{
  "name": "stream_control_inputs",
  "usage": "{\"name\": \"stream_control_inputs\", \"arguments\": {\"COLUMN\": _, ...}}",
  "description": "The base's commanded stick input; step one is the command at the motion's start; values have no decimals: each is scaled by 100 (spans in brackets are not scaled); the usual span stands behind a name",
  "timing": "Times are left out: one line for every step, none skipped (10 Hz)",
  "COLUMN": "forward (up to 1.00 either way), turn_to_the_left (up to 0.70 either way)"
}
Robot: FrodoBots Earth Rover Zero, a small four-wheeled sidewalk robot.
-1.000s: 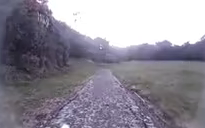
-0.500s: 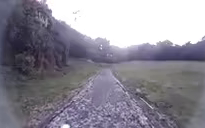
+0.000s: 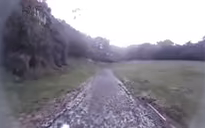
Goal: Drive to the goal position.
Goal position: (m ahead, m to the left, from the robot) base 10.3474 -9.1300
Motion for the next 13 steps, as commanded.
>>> {"name": "stream_control_inputs", "arguments": {"forward": 70, "turn_to_the_left": 0}}
{"name": "stream_control_inputs", "arguments": {"forward": 70, "turn_to_the_left": 0}}
{"name": "stream_control_inputs", "arguments": {"forward": 70, "turn_to_the_left": 0}}
{"name": "stream_control_inputs", "arguments": {"forward": 70, "turn_to_the_left": 0}}
{"name": "stream_control_inputs", "arguments": {"forward": 68, "turn_to_the_left": 0}}
{"name": "stream_control_inputs", "arguments": {"forward": 67, "turn_to_the_left": 0}}
{"name": "stream_control_inputs", "arguments": {"forward": 67, "turn_to_the_left": 0}}
{"name": "stream_control_inputs", "arguments": {"forward": 67, "turn_to_the_left": 0}}
{"name": "stream_control_inputs", "arguments": {"forward": 67, "turn_to_the_left": 0}}
{"name": "stream_control_inputs", "arguments": {"forward": 67, "turn_to_the_left": 0}}
{"name": "stream_control_inputs", "arguments": {"forward": 67, "turn_to_the_left": 0}}
{"name": "stream_control_inputs", "arguments": {"forward": 66, "turn_to_the_left": 0}}
{"name": "stream_control_inputs", "arguments": {"forward": 66, "turn_to_the_left": 0}}
